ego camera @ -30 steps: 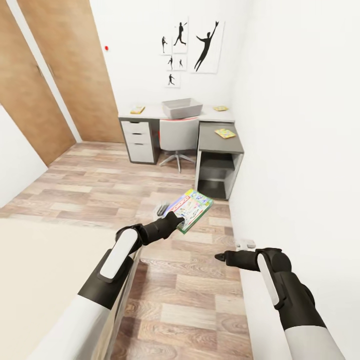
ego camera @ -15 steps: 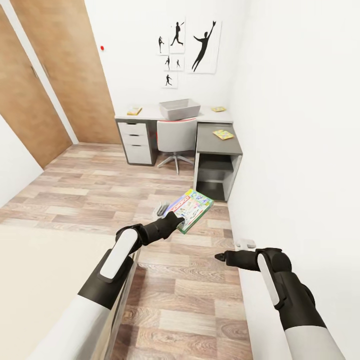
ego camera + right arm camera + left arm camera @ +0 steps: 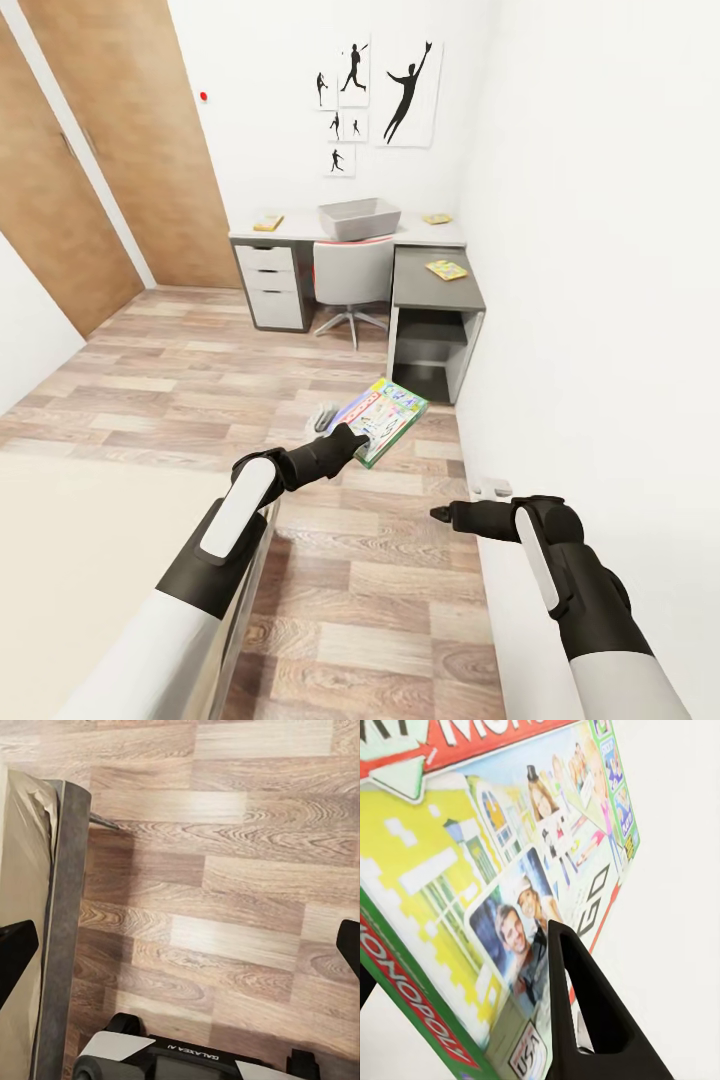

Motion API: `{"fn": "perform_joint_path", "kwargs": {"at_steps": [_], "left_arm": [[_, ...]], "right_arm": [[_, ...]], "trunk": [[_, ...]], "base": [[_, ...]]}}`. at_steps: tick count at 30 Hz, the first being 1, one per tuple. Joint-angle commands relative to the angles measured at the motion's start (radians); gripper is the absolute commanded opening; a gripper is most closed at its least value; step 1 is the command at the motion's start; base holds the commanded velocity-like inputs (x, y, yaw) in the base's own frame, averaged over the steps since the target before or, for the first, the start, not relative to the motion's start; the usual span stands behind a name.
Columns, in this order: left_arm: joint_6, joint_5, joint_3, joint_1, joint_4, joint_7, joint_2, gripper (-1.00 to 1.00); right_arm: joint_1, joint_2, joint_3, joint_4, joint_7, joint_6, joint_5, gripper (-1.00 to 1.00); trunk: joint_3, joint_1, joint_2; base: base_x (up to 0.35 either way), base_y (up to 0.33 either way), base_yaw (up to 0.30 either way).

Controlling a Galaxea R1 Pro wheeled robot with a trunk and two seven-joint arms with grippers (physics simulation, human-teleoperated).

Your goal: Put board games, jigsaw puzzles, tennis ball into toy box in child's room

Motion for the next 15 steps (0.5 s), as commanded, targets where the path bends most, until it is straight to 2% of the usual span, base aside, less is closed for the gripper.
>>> {"fn": "perform_joint_path", "kwargs": {"at_steps": [1, 7, 15], "left_arm": [[0.001, 0.010, 0.000, -0.001, -0.001, 0.010, 0.000, -1.00], [0.002, 0.010, 0.000, -0.001, -0.001, 0.010, 0.000, -1.00], [0.002, 0.010, 0.000, -0.001, -0.001, 0.010, 0.000, -1.00]], "right_arm": [[-0.001, 0.000, -0.001, -0.001, -0.003, 0.005, -0.008, 1.00], [-0.001, 0.000, -0.001, -0.002, -0.003, 0.006, -0.008, 1.00], [0.002, 0.000, -0.001, -0.005, -0.003, 0.006, -0.008, 1.00]], "trunk": [[-0.002, 0.001, -0.002], [-0.002, 0.001, -0.002], [-0.002, 0.001, -0.002]], "base": [[0.093, 0.000, 0.000], [0.204, 0.000, -0.057], [0.301, 0.000, -0.120]]}}
